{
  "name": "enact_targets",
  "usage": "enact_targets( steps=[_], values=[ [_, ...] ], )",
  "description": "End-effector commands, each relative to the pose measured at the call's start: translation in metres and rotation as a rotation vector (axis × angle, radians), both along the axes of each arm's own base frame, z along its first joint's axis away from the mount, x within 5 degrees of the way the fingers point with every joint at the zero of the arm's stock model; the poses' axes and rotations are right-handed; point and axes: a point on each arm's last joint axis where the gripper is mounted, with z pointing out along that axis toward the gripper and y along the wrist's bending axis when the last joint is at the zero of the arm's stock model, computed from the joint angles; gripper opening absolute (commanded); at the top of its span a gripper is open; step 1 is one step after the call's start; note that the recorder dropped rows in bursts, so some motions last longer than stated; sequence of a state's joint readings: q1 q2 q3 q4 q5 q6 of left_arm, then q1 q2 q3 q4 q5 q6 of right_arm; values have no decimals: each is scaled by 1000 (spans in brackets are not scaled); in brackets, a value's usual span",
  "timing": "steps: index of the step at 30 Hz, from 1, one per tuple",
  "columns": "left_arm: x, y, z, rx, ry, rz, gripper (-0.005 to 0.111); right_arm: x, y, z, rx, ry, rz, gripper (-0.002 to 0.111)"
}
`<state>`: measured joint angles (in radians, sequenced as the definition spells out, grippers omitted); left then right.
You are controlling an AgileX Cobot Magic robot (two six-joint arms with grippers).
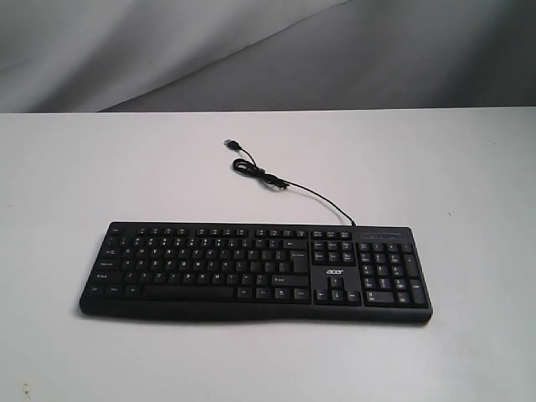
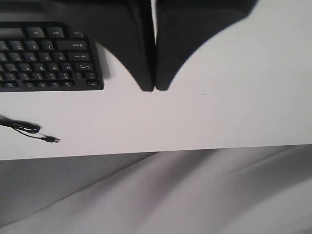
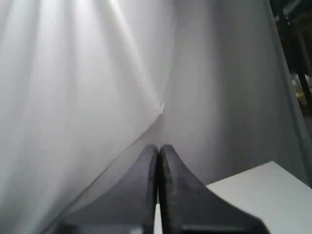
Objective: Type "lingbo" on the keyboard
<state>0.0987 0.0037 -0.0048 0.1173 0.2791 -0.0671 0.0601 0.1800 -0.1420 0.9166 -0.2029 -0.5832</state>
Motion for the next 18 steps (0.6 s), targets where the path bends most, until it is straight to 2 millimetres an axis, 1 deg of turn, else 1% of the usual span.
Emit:
enact_targets(
  steps=[1,3,6,13,18],
  values=[
    [0,0,0,-1,-12,0,1,-18,6,-17,-81,-79,52,0],
    [0,0,-1,-1,-8,0,1,-17,8,-20,-85,-59,76,0],
    [0,0,0,0,-17,-1,1,-16,11,-25,-140,-5,110,0],
    [0,0,0,0,-17,-1,1,-15,15,-32,-187,75,145,0],
    [0,0,0,0,-17,-1,1,-14,19,-47,-240,214,196,0]
  ],
)
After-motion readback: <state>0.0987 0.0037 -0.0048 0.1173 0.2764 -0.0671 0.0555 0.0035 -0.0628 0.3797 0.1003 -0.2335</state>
